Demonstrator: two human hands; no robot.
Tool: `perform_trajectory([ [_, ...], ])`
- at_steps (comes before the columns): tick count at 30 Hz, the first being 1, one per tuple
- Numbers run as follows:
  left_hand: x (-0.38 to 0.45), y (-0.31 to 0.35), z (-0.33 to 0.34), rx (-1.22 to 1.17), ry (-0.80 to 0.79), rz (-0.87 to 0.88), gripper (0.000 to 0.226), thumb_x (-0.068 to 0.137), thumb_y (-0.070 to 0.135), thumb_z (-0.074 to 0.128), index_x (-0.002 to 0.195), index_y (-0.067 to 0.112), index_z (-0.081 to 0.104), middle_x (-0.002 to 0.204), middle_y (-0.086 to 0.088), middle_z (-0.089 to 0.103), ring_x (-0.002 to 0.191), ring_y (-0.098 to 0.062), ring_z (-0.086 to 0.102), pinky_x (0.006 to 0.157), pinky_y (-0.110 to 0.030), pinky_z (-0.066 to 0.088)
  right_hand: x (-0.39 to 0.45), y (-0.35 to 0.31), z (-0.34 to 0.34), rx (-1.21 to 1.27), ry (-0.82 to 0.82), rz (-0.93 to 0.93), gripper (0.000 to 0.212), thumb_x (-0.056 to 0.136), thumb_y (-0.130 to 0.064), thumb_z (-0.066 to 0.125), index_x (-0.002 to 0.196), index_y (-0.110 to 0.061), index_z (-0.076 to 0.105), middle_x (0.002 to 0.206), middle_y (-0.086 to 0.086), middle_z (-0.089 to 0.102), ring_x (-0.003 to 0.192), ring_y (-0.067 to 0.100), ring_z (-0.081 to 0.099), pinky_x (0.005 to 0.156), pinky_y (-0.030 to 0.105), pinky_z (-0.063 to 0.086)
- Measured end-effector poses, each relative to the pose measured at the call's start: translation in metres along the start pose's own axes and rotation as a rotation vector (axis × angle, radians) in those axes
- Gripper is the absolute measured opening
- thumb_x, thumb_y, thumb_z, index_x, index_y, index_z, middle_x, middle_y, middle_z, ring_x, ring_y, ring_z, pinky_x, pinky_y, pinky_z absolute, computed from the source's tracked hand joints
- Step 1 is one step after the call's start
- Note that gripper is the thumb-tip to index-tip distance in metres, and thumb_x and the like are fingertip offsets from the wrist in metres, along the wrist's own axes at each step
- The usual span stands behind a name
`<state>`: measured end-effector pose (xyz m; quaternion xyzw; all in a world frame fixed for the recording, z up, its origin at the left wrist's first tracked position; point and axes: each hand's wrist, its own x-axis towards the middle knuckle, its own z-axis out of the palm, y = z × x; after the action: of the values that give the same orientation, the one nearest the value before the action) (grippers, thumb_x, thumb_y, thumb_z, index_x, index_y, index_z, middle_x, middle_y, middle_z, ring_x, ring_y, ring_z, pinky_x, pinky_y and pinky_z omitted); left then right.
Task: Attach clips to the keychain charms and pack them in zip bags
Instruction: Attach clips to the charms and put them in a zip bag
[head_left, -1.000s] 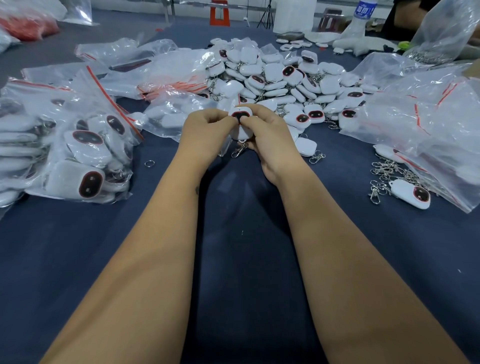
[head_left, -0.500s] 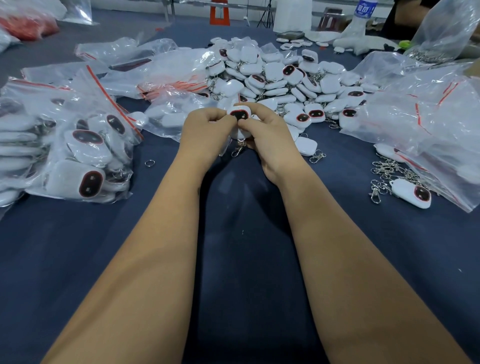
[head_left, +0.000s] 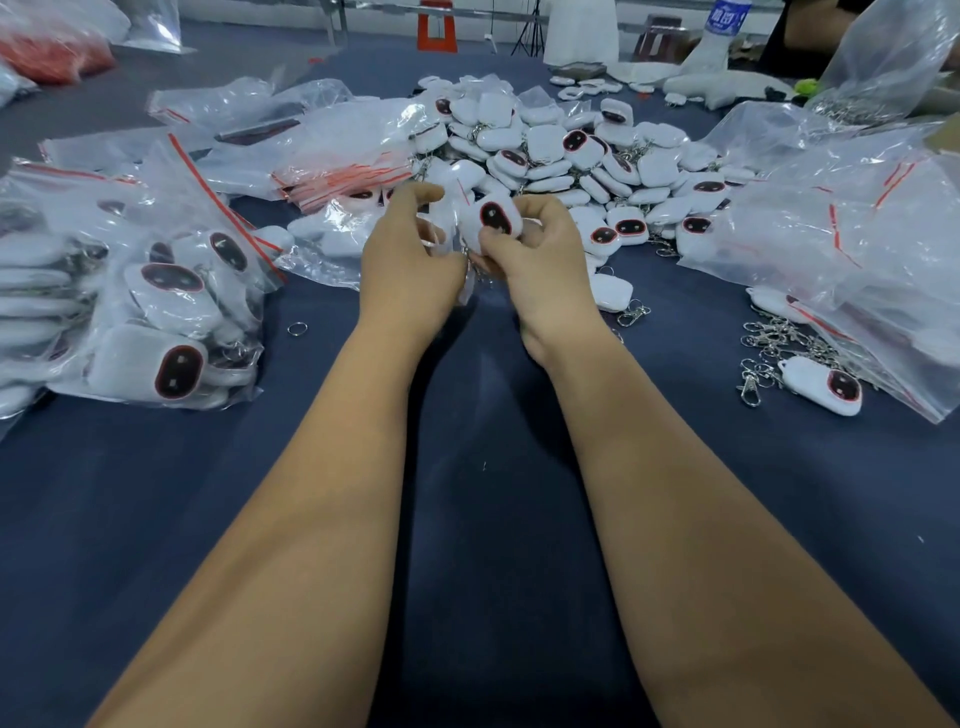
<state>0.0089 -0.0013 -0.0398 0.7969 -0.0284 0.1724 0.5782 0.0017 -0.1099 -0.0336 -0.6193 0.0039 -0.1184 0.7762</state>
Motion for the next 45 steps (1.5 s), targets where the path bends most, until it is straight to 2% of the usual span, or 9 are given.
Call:
perform_trajectory([
  [5, -0.002, 0.007, -0.001, -0.060, 0.050, 0.101, 0.047, 0.075, 0.008, 0.060, 0.110, 0.039, 0.054, 0.093, 0.008, 0.057, 0.064, 0.001, 0.051, 0.054, -0.010, 0.044, -0.001, 0.006, 0.001, -0.616, 0.032, -0.200, 0.019, 0.085, -0.008, 0.067, 0.103, -0.013, 0.069, 0.093, 0.002, 0.066, 0.084, 0.015, 0.059, 0.083, 0.034, 0.051],
  [8, -0.005, 0.010, 0.001, -0.075, 0.044, 0.131, 0.042, 0.074, 0.007, 0.057, 0.107, 0.033, 0.059, 0.090, 0.009, 0.057, 0.059, 0.003, 0.048, 0.055, -0.013, 0.047, -0.002, 0.006, 0.000, -0.518, 0.059, -0.158, 0.020, 0.085, -0.009, 0.067, 0.104, -0.014, 0.065, 0.067, -0.006, 0.061, 0.066, 0.011, 0.057, 0.069, 0.028, 0.049],
  [13, 0.003, 0.005, -0.002, 0.117, 0.102, 0.038, 0.034, 0.080, 0.013, 0.057, 0.112, 0.021, 0.065, 0.094, 0.002, 0.062, 0.079, -0.011, 0.056, 0.071, -0.020, 0.046, -0.001, 0.004, 0.001, -0.546, -0.070, -0.176, 0.015, 0.093, -0.010, 0.060, 0.104, -0.011, 0.069, 0.096, -0.002, 0.071, 0.091, 0.010, 0.065, 0.087, 0.024, 0.051],
  [18, 0.009, -0.002, -0.012, 0.004, 0.311, -0.117, 0.017, 0.083, 0.011, 0.050, 0.068, 0.009, 0.057, 0.065, -0.007, 0.040, 0.063, -0.020, 0.031, 0.059, -0.028, 0.032, 0.003, -0.003, -0.014, -0.677, 0.185, -0.193, 0.025, 0.091, -0.010, 0.049, 0.104, -0.022, 0.068, 0.105, -0.008, 0.067, 0.101, 0.014, 0.058, 0.089, 0.028, 0.048],
  [22, 0.008, 0.008, -0.020, -0.103, 0.575, 0.137, 0.015, 0.086, 0.013, 0.050, 0.080, 0.026, 0.054, 0.084, 0.009, 0.053, 0.077, -0.008, 0.047, 0.074, -0.013, 0.038, 0.006, -0.005, -0.025, -1.137, 0.302, -0.145, 0.036, 0.088, -0.014, 0.047, 0.120, -0.023, 0.061, 0.123, -0.001, 0.060, 0.122, 0.024, 0.044, 0.099, 0.035, 0.031],
  [27, 0.001, -0.001, 0.002, 0.400, -0.010, 0.131, 0.023, 0.091, 0.021, 0.052, 0.110, 0.018, 0.065, 0.112, -0.004, 0.061, 0.093, -0.017, 0.056, 0.081, -0.027, 0.042, 0.002, 0.001, -0.022, -1.417, 0.167, -0.095, 0.037, 0.084, -0.015, 0.050, 0.119, -0.019, 0.060, 0.127, 0.005, 0.051, 0.122, 0.029, 0.036, 0.091, 0.037, 0.024],
  [30, -0.002, -0.003, 0.008, 0.693, -0.230, 0.167, 0.016, 0.093, 0.025, 0.053, 0.094, 0.013, 0.062, 0.104, -0.009, 0.052, 0.099, -0.031, 0.053, 0.075, -0.036, 0.042, 0.003, 0.000, -0.023, -1.395, 0.125, -0.136, 0.038, 0.083, -0.012, 0.052, 0.119, -0.019, 0.060, 0.124, 0.006, 0.053, 0.119, 0.029, 0.037, 0.084, 0.032, 0.022],
  [38, -0.007, 0.004, 0.013, 0.825, -0.161, 0.132, 0.032, 0.092, 0.017, 0.046, 0.116, 0.004, 0.063, 0.118, -0.019, 0.050, 0.115, -0.037, 0.044, 0.083, -0.040, 0.040, 0.002, 0.001, -0.020, -1.400, 0.148, -0.129, 0.045, 0.081, -0.015, 0.055, 0.125, -0.022, 0.055, 0.124, 0.005, 0.056, 0.119, 0.029, 0.040, 0.093, 0.036, 0.025],
  [45, 0.000, -0.002, -0.001, 0.826, -0.012, -0.018, 0.032, 0.087, 0.010, 0.045, 0.110, 0.001, 0.065, 0.120, -0.024, 0.052, 0.115, -0.041, 0.044, 0.084, -0.041, 0.039, 0.009, 0.003, -0.025, -1.124, 0.124, -0.145, 0.064, 0.081, -0.001, 0.062, 0.140, -0.017, 0.046, 0.133, 0.009, 0.044, 0.128, 0.028, 0.031, 0.078, 0.014, 0.017],
])
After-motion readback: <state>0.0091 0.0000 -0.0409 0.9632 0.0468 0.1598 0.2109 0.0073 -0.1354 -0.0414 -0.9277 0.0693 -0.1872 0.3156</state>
